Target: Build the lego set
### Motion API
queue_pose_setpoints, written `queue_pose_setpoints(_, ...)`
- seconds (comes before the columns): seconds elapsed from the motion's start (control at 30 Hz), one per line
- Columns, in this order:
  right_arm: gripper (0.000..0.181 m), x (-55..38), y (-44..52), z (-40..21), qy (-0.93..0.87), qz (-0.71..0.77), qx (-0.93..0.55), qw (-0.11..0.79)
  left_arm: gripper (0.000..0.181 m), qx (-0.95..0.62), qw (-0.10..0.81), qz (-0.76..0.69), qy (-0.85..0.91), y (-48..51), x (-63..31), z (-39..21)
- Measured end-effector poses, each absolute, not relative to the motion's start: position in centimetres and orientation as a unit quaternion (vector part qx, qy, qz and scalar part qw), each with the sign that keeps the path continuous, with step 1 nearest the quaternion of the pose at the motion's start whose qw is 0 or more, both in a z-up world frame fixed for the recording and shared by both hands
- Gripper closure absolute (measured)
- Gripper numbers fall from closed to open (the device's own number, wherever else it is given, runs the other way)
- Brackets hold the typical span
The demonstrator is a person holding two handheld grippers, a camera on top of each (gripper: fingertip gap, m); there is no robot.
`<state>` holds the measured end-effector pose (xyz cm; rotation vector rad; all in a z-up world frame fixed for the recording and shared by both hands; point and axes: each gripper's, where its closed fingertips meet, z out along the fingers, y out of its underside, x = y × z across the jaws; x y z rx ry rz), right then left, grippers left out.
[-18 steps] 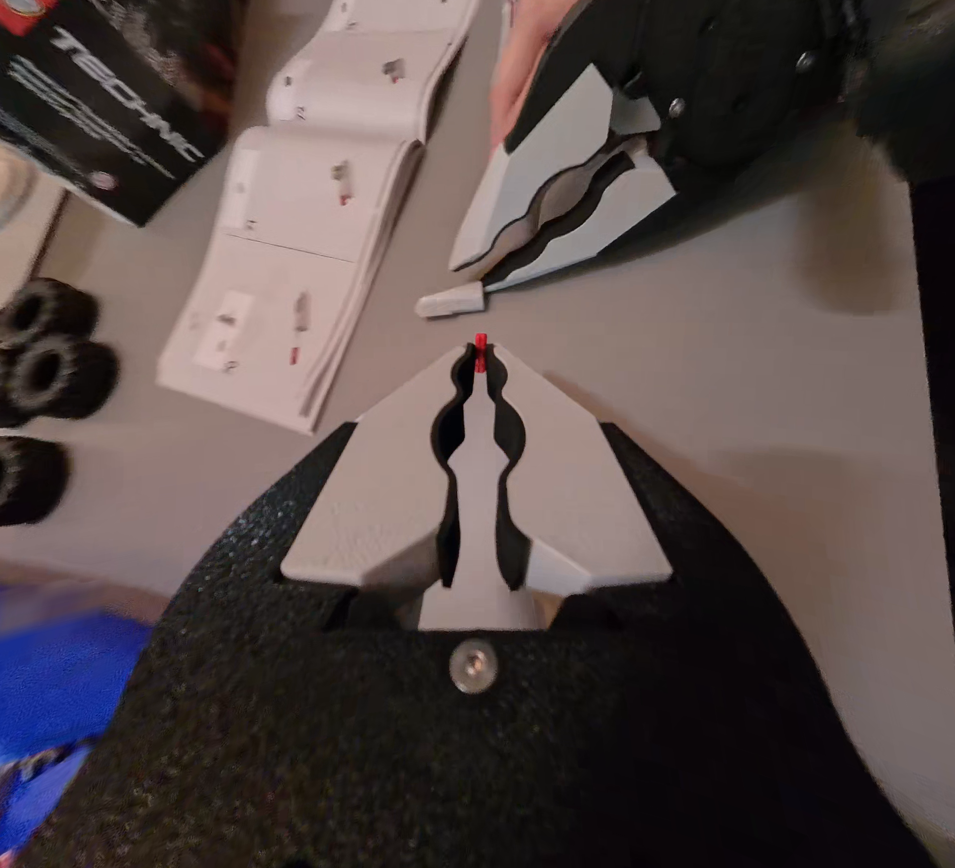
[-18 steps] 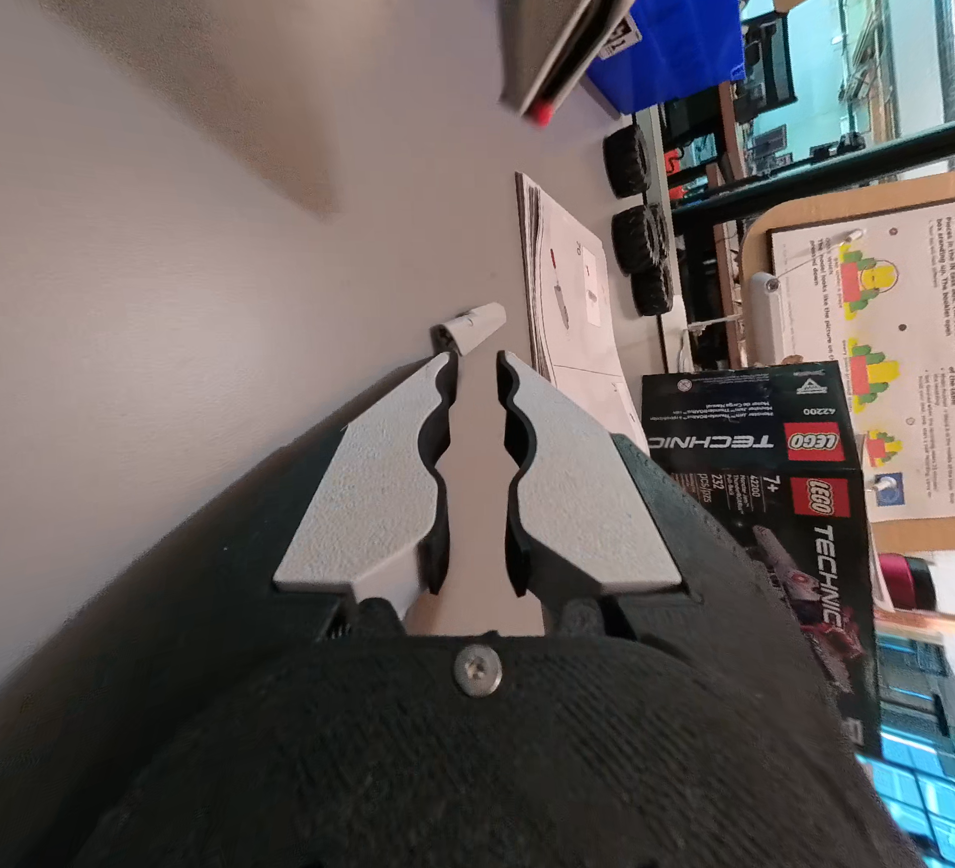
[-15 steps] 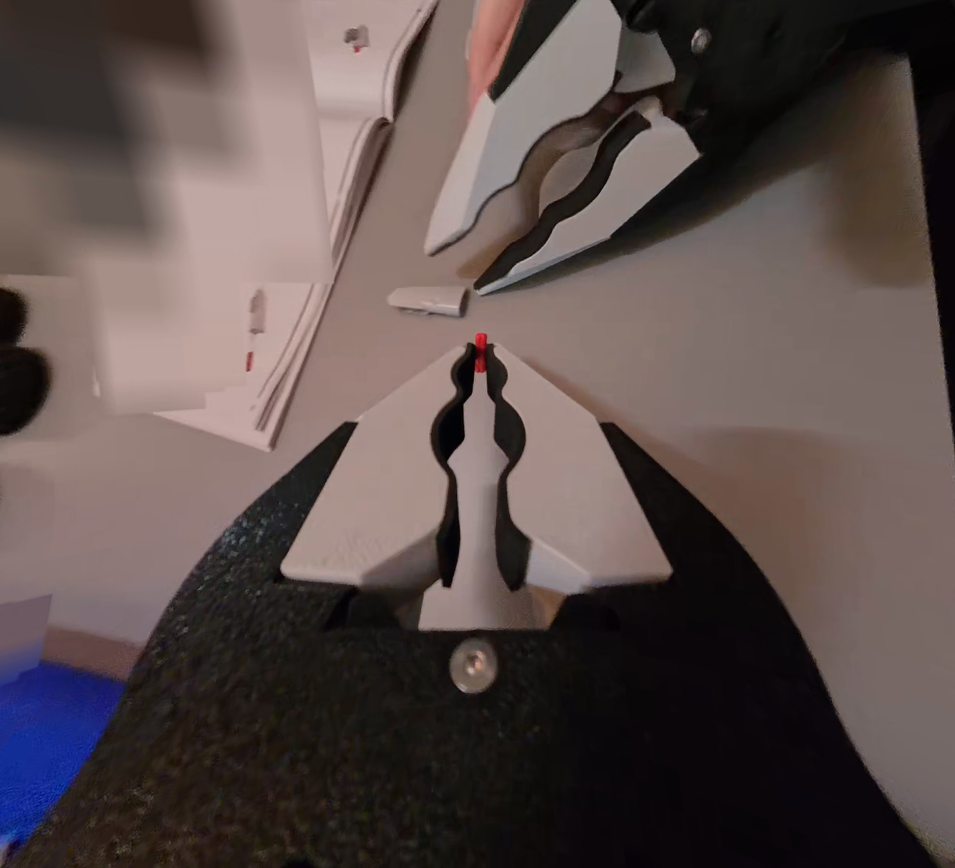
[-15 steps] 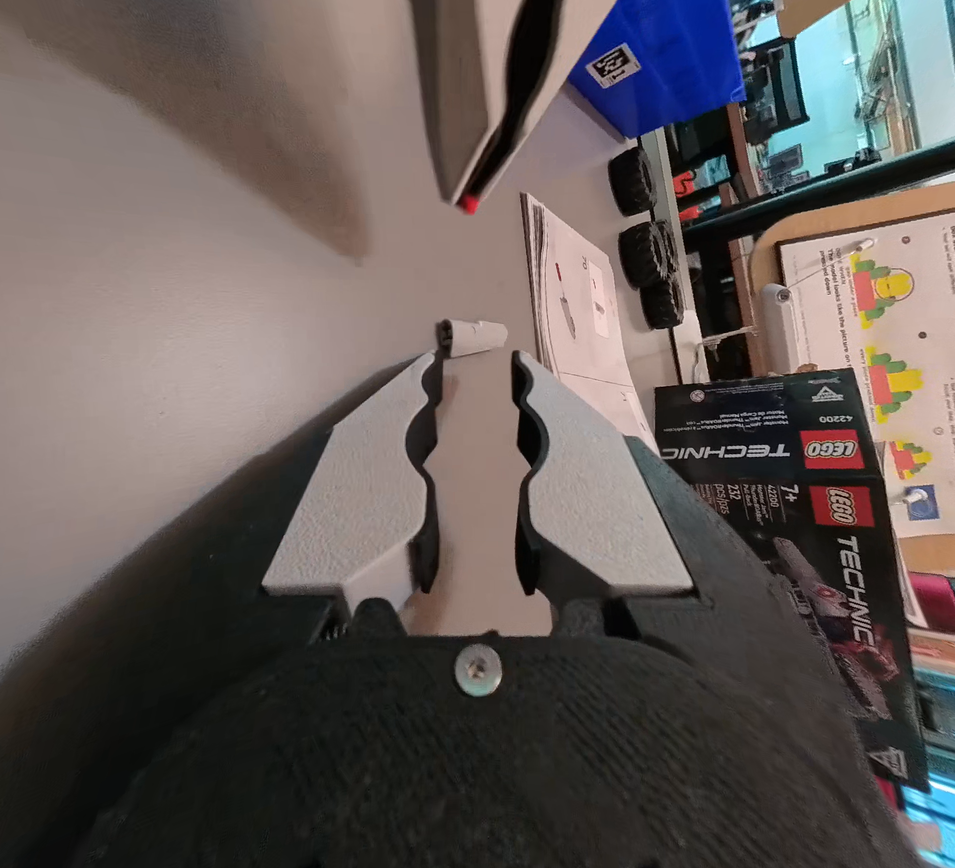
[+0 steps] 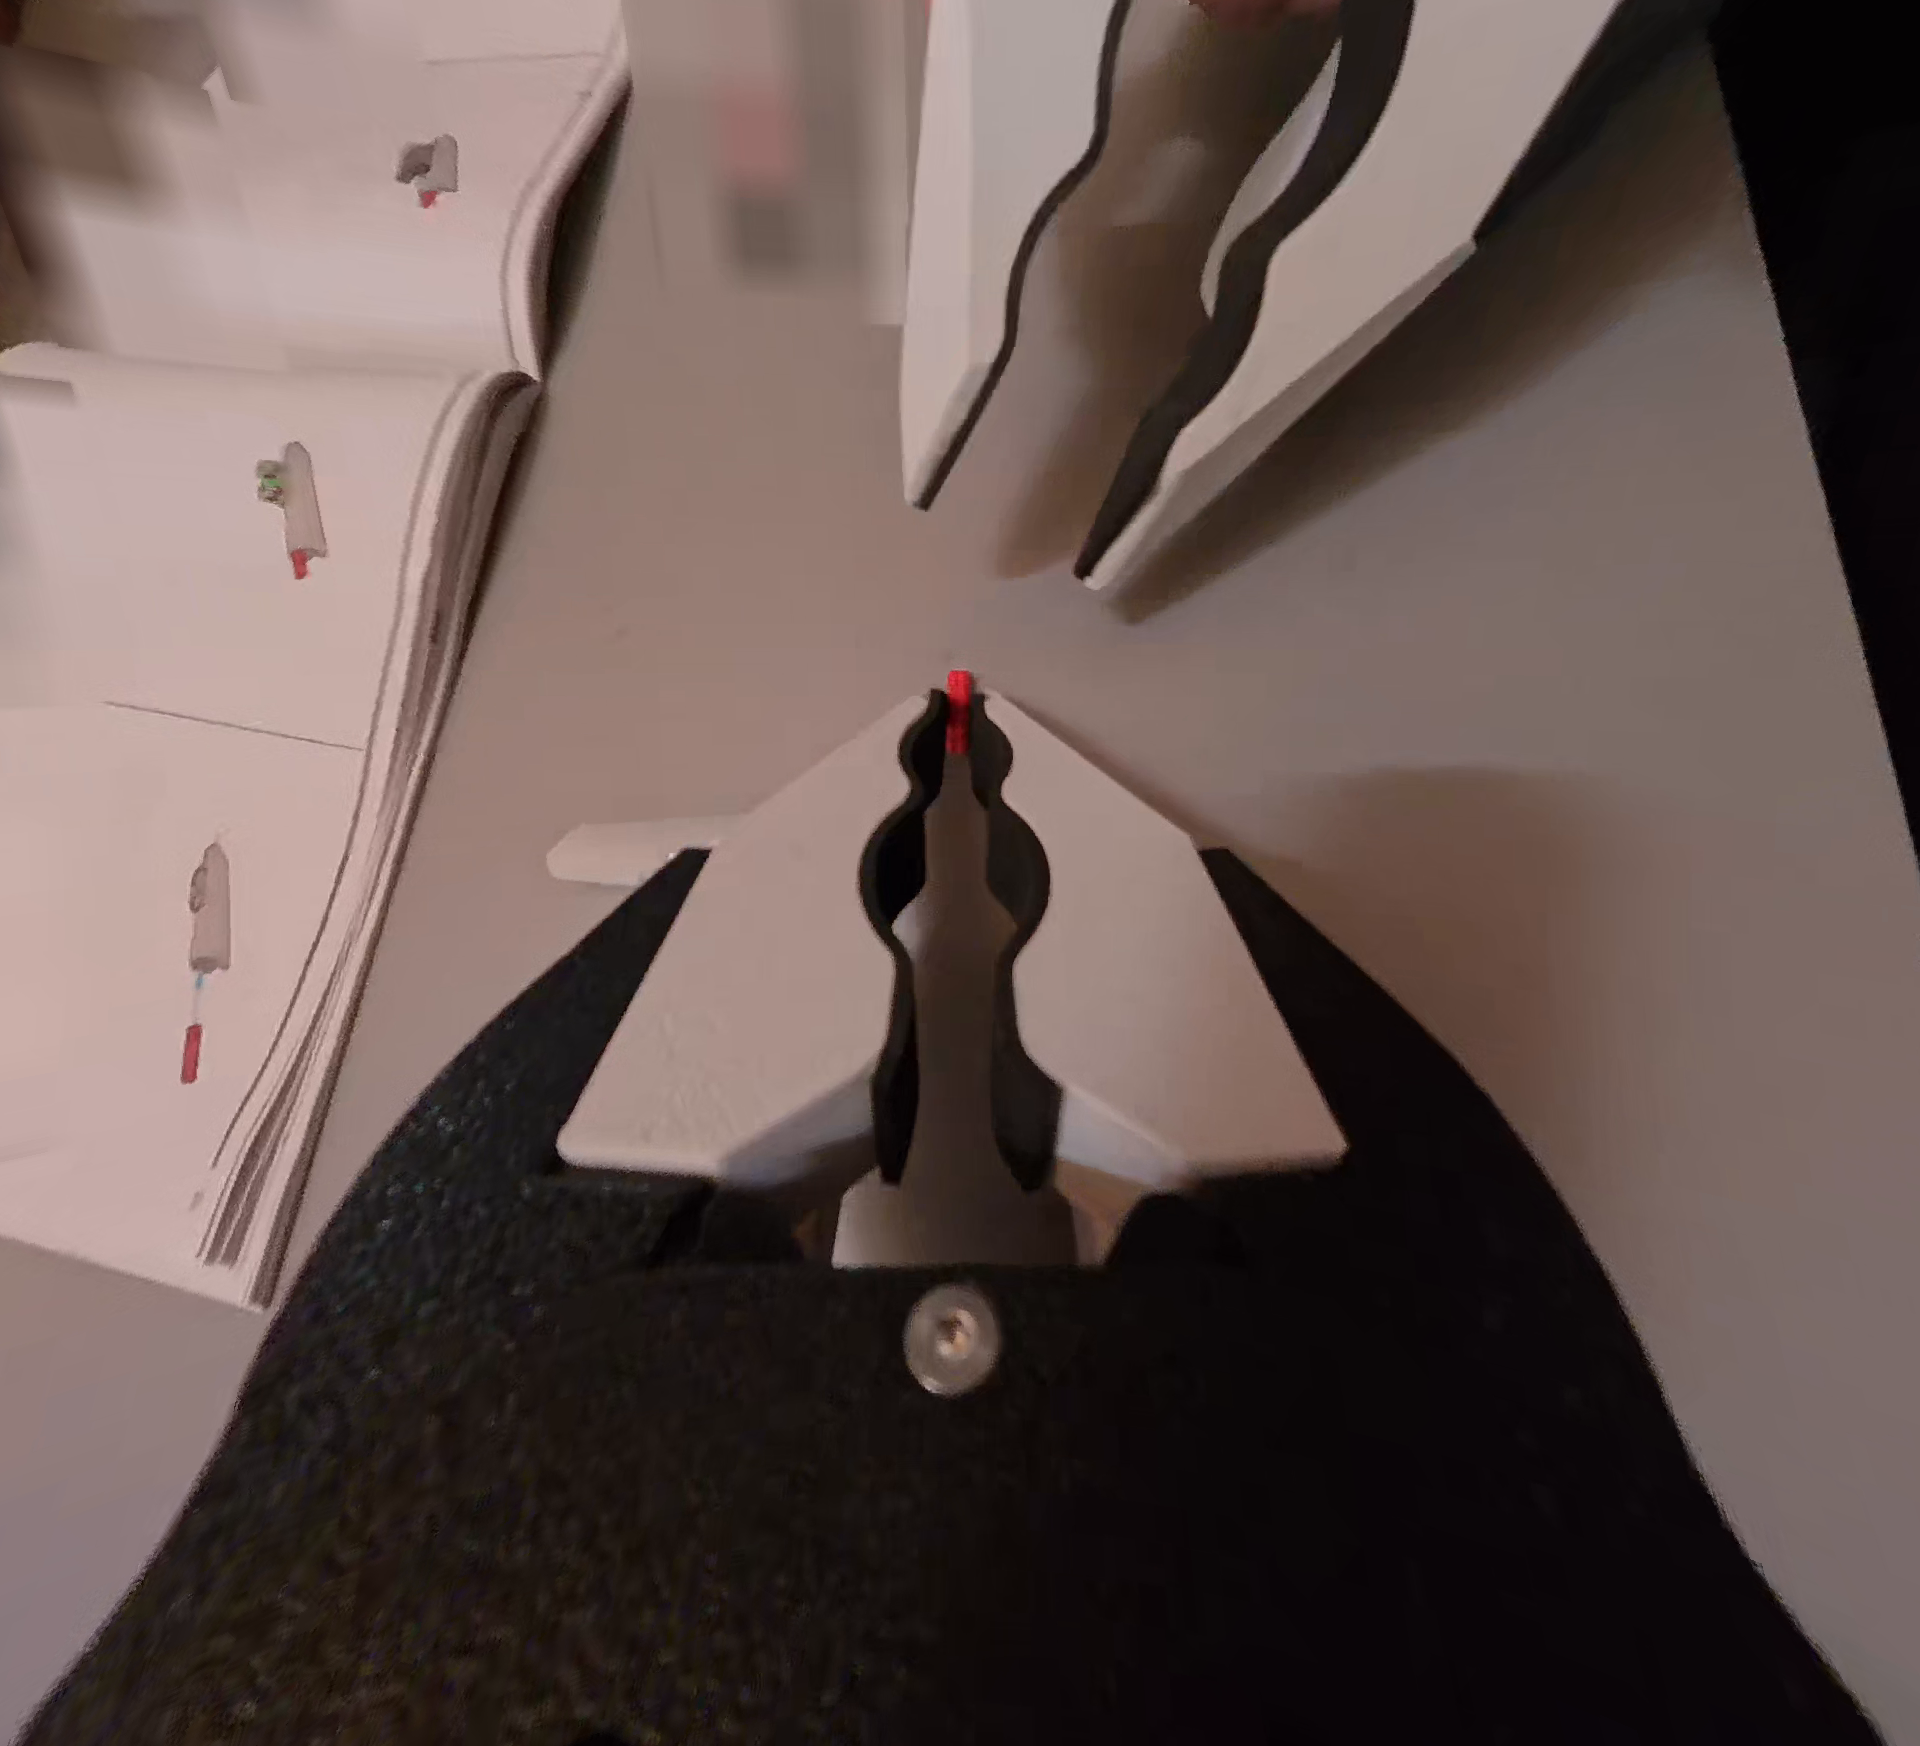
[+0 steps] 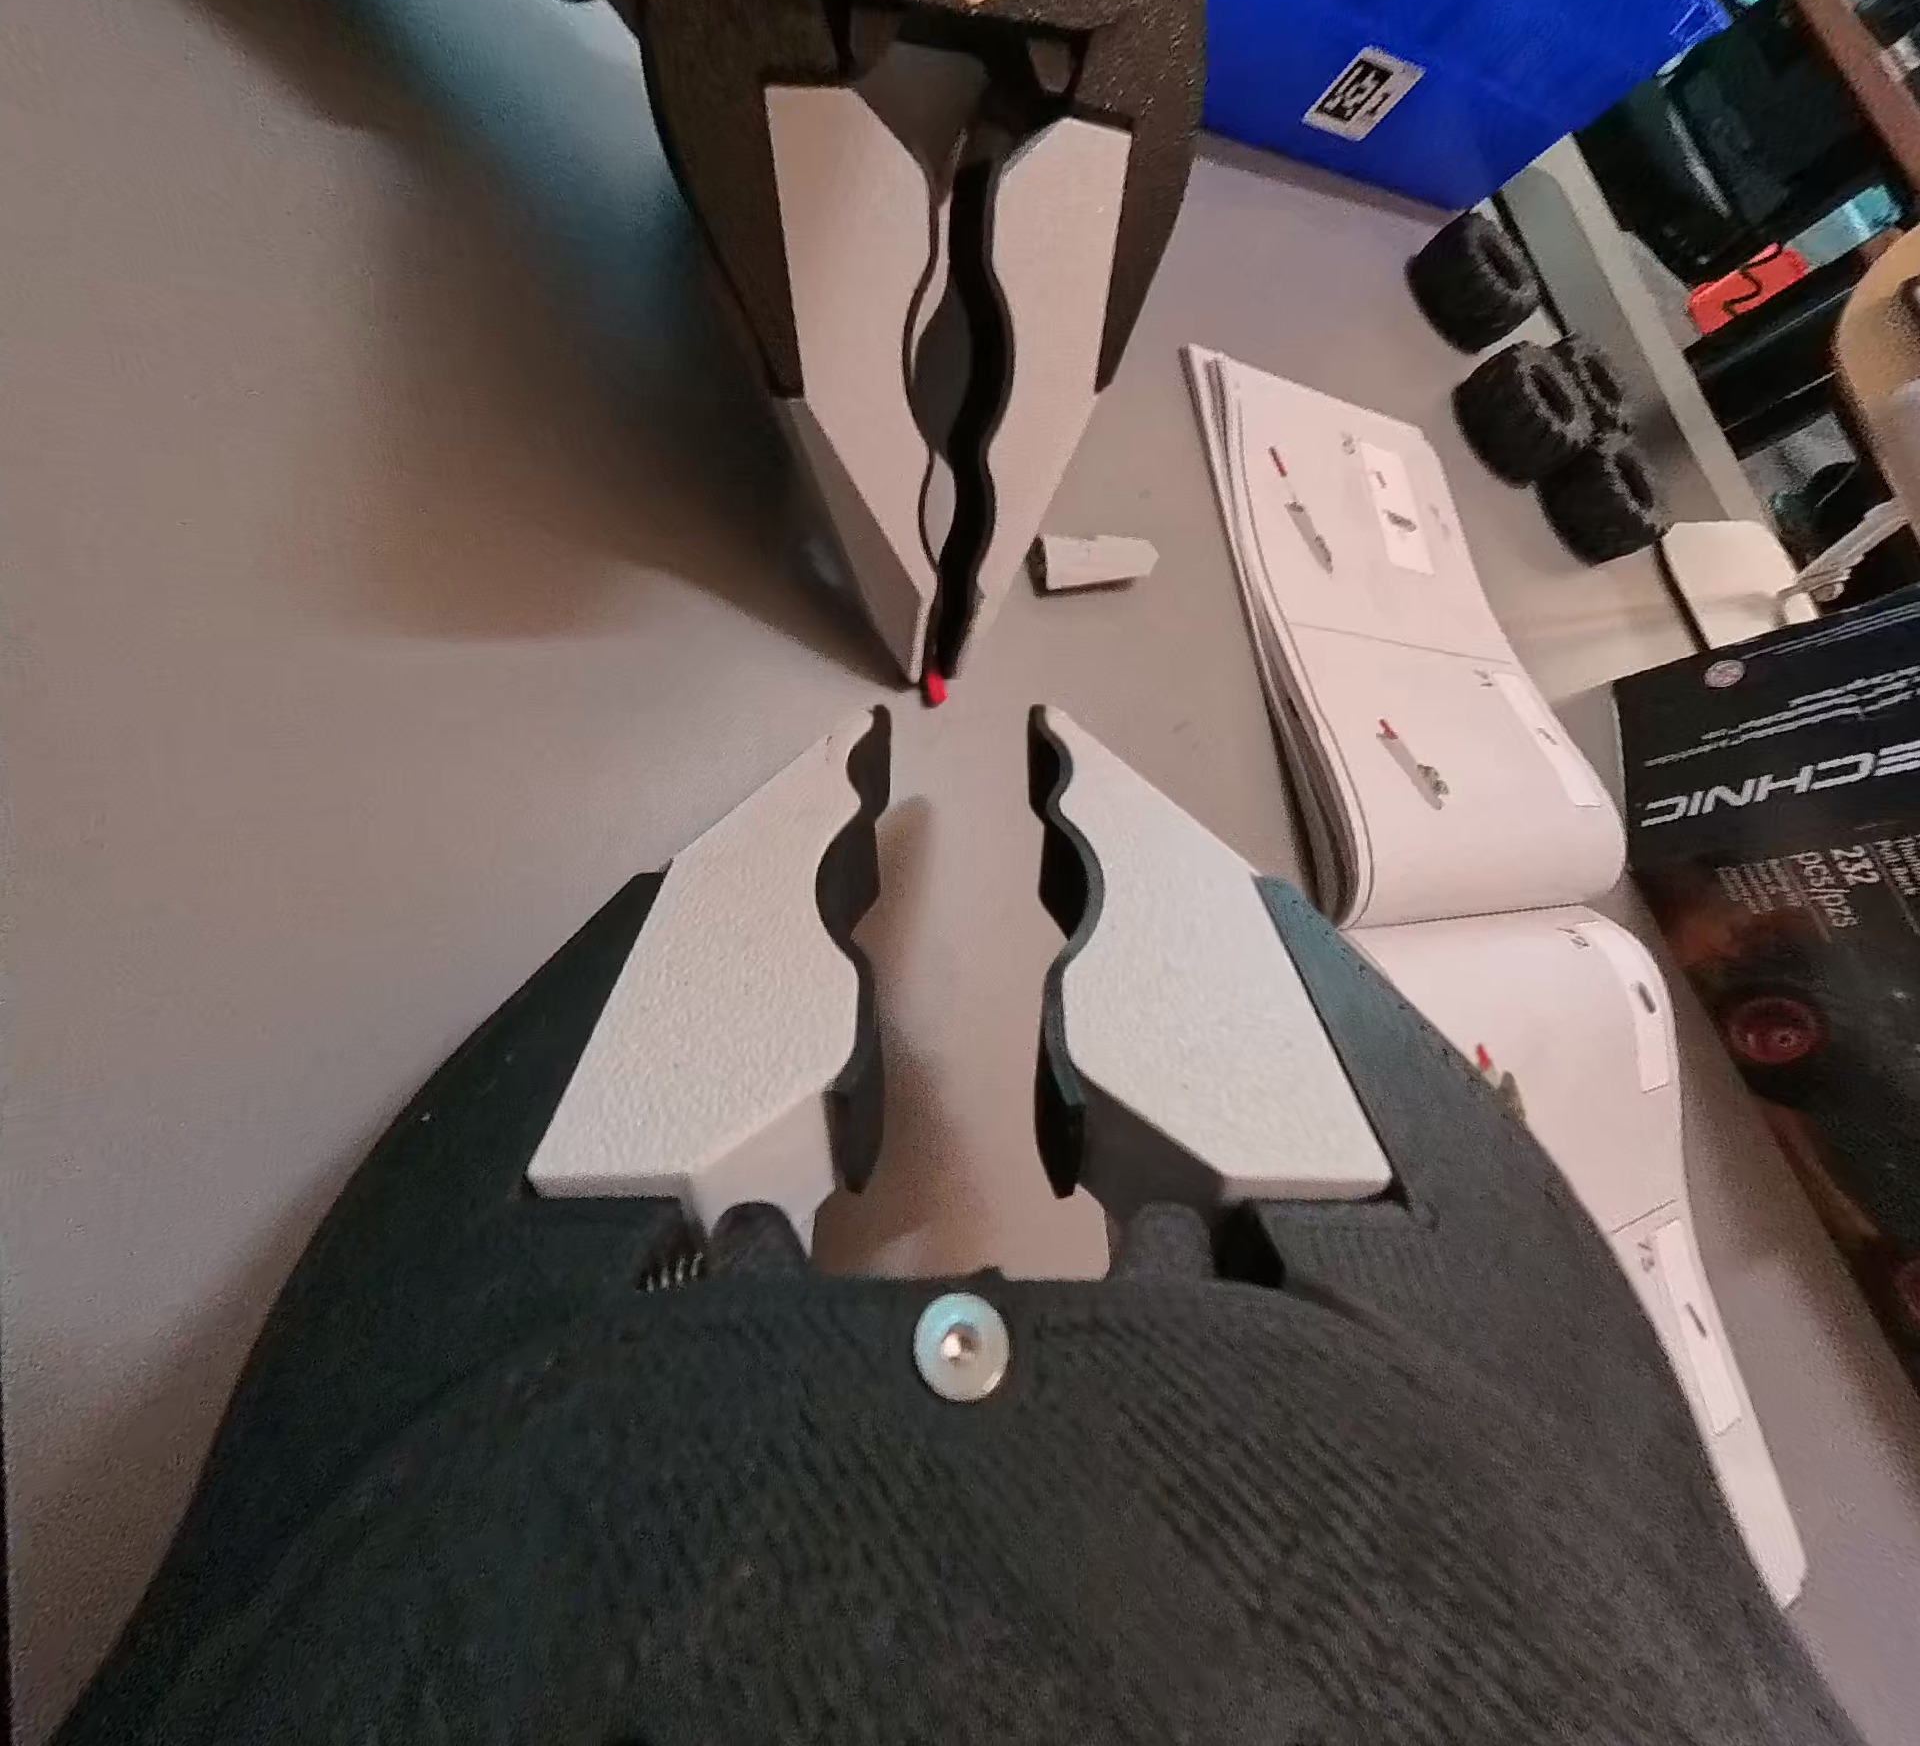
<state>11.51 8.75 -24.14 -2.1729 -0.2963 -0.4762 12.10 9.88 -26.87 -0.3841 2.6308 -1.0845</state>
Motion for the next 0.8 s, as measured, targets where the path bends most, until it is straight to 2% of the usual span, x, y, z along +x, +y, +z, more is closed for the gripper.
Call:
queue_pose_setpoints(0.1, 0.161, 11.5, 8.8, -24.7, -0.117, -0.185, -0.877, 0.427, 0.178, -0.133, 0.139, -0.377, 0.906, 10.0, 12.2, -26.9)
queue_pose_setpoints(0.17, 0.167, 11.6, 8.9, -24.8, -0.113, -0.18, -0.878, 0.429, 0.168, -0.137, 0.129, -0.389, 0.902, 10.2, 11.9, -26.6)
queue_pose_setpoints(0.3, 0.168, 11.6, 9.5, -24.8, -0.119, -0.183, -0.875, 0.432, 0.164, -0.131, 0.13, -0.42, 0.888, 12.0, 11.7, -24.3)
queue_pose_setpoints(0.5, 0.167, 12.2, 10.3, -25.5, -0.132, -0.186, -0.884, 0.408, 0.153, -0.046, 0.17, -0.292, 0.94, 16.1, 14.3, -25.0)
queue_pose_setpoints(0.7, 0.162, 12.8, 10.5, -26.2, -0.113, -0.146, -0.897, 0.402, 0.153, 0.071, 0.146, -0.235, 0.958, 16.5, 16.5, -25.7)
queue_pose_setpoints(0.8, 0.161, 12.9, 10.6, -26.2, -0.105, -0.152, -0.895, 0.405, 0.16, 0.089, 0.103, -0.26, 0.956, 15.5, 16.3, -26.0)
